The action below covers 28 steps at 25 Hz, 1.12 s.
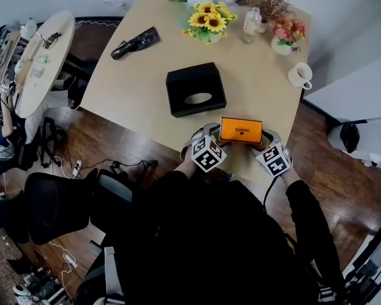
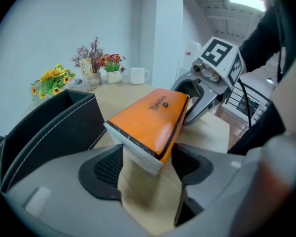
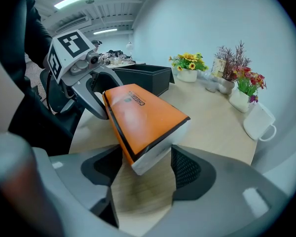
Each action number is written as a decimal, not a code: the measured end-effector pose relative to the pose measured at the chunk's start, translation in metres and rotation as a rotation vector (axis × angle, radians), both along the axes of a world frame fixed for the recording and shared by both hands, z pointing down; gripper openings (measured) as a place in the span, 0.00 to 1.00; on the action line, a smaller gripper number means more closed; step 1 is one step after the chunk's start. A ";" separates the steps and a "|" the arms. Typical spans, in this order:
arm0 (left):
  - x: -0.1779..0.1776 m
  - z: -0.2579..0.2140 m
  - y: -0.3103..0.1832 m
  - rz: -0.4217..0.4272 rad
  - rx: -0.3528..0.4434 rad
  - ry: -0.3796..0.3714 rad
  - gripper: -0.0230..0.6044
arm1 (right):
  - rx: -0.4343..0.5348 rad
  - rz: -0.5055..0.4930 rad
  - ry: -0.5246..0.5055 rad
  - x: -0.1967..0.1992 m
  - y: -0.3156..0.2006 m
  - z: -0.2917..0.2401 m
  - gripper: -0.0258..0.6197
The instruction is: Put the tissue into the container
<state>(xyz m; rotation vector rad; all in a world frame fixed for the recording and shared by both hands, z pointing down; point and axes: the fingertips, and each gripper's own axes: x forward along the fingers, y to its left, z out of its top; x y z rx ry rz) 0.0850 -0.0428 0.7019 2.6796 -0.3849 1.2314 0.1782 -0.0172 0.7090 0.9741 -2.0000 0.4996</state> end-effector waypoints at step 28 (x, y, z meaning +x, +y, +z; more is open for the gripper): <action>-0.043 -0.111 -0.006 -0.089 0.119 0.087 0.49 | 0.140 -0.088 0.035 -0.042 -0.015 -0.110 0.50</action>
